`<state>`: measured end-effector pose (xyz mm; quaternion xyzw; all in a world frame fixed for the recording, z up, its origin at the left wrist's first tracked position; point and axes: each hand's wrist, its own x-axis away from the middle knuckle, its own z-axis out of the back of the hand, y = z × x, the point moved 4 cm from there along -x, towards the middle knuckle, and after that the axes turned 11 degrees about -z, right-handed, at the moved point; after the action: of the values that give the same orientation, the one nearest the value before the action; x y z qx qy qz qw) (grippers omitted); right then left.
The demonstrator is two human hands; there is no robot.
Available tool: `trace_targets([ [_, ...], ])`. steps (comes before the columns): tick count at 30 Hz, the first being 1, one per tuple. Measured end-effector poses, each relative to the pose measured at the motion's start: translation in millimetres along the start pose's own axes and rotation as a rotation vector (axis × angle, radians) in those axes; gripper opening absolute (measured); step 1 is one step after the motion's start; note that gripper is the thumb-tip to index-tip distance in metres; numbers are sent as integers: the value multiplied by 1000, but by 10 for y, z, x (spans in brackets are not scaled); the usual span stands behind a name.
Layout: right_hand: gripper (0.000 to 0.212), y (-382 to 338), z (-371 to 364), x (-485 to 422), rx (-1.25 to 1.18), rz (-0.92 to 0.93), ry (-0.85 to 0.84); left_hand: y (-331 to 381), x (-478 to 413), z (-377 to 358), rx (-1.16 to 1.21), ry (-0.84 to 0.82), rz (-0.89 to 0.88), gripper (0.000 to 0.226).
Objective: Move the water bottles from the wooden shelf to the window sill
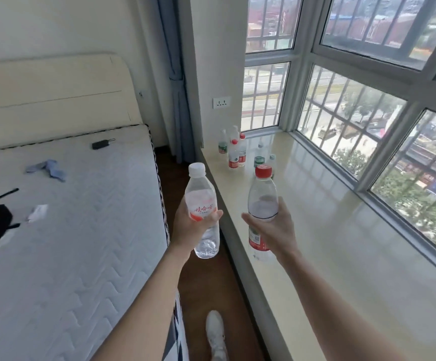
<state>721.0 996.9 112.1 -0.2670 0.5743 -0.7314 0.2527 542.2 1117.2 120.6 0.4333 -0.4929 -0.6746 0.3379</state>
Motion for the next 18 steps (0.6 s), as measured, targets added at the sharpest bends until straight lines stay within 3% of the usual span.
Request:
trace_targets([
  [8, 54, -286, -835, -1362, -12, 7, -44, -513, -1439, 195, 16, 34, 21, 67],
  [18, 69, -721, -1876, -2857, 18, 19, -104, -912, -3161, 525, 30, 36, 28, 60],
])
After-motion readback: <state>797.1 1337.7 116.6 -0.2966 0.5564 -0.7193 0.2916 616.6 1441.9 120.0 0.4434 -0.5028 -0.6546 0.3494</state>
